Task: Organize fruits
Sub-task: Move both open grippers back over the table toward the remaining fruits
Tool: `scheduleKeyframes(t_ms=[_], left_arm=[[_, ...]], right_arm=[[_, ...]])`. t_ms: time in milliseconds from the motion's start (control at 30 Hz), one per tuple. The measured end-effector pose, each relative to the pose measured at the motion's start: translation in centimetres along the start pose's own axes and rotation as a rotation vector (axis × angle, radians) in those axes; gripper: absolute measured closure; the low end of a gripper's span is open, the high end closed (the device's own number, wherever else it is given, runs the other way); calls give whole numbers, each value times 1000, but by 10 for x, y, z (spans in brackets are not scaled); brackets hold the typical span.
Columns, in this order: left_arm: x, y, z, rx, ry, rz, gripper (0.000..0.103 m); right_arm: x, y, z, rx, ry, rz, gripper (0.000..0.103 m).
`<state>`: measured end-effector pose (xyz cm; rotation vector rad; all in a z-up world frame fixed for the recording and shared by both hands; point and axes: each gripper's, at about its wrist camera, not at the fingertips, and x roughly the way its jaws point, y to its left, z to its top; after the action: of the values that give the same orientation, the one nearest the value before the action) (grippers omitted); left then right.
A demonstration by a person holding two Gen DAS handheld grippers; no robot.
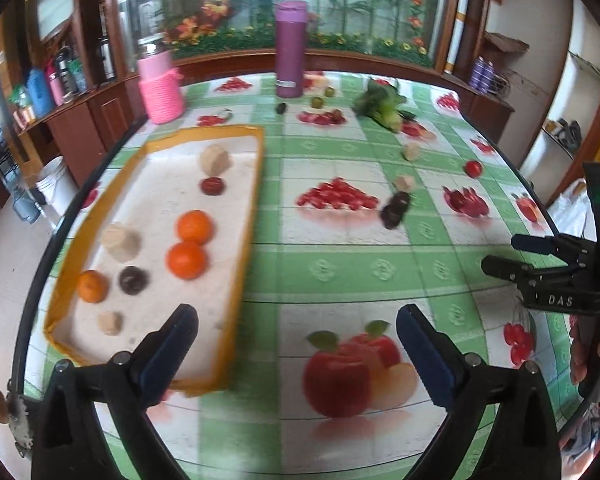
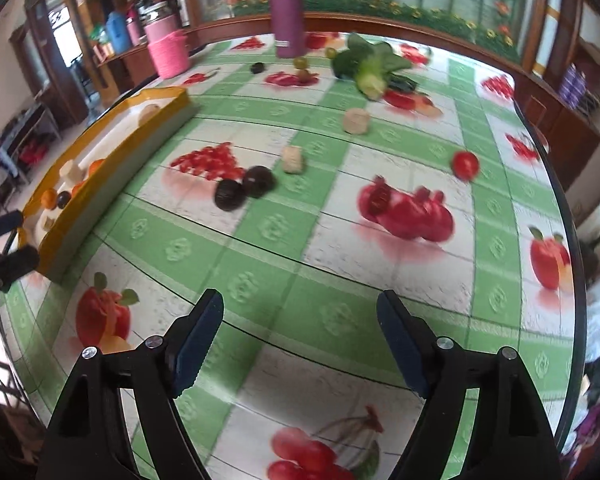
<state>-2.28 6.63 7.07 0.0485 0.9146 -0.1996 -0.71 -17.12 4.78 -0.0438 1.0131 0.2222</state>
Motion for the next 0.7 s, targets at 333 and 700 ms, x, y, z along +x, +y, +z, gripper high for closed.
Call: scheduleKeyframes(t_ms=[333,700], left_arm=[[20,-43,5,81,43,-16,2],[42,-43,18,54,68,28,2]], right_arm=[[-5,-76,4,185,-35,-52,24],[52,-52,54,9,2,-41,23]])
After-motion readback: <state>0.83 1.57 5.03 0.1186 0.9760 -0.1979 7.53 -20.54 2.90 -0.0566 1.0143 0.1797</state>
